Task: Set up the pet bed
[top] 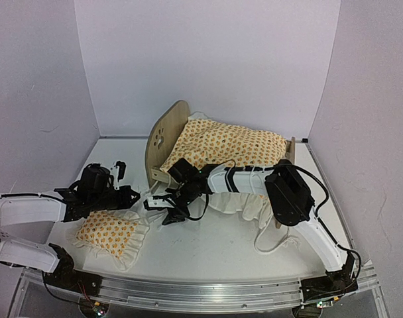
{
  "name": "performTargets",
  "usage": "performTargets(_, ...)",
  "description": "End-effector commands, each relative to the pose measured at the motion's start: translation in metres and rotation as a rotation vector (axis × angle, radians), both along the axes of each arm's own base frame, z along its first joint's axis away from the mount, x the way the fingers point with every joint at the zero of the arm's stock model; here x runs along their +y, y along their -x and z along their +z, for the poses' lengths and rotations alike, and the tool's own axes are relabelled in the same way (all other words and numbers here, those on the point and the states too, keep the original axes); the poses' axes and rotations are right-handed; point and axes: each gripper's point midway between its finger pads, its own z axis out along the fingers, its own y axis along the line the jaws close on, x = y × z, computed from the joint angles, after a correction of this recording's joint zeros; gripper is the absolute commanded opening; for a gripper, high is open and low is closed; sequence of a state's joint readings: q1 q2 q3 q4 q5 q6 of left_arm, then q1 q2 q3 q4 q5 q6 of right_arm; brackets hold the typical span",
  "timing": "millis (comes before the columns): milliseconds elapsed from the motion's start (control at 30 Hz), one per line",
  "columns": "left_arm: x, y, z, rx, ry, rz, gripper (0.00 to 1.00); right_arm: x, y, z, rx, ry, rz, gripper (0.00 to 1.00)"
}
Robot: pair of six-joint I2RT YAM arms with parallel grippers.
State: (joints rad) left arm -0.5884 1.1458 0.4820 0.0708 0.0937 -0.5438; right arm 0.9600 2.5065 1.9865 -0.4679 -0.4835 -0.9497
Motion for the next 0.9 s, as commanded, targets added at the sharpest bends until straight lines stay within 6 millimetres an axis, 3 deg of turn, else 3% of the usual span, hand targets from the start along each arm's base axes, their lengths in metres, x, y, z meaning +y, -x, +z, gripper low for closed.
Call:
performTargets(0, -0.002, -0.005, 0.015, -0.042, 0.035, 0.013, 0.00, -0.010, -0.001, -0.035, 0.118, 0.109, -0.099, 0.56)
performTargets(200, -0.002, -0.005, 0.012, -0.036, 0.027, 0.013, 0.00, -0.027, 0.017, -0.051, 0.204, 0.175, -0.107, 0.20)
performTargets(300, -0.001, -0.005, 0.010, -0.033, 0.021, 0.018, 0.00, -0.026, 0.019, -0.040, 0.230, 0.163, -0.133, 0.01)
performTargets(333, -0.001, -0.006, 0.009, -0.033, 0.020, 0.021, 0.00, -0.023, 0.019, -0.032, 0.240, 0.148, -0.153, 0.00)
performTargets(533, -0.005, -0.007, 0.006, -0.039, 0.013, 0.000, 0.00, -0.010, 0.012, 0.040, 0.304, -0.073, -0.330, 0.00)
performTargets(800, -0.022, 0.006, 0.000, -0.084, 0.005, -0.072, 0.00, -0.008, 0.005, 0.171, 0.502, -0.535, -0.552, 0.00)
performTargets(867, -0.024, 0.011, -0.004, -0.087, -0.011, -0.075, 0.00, -0.010, 0.000, 0.196, 0.532, -0.622, -0.595, 0.00)
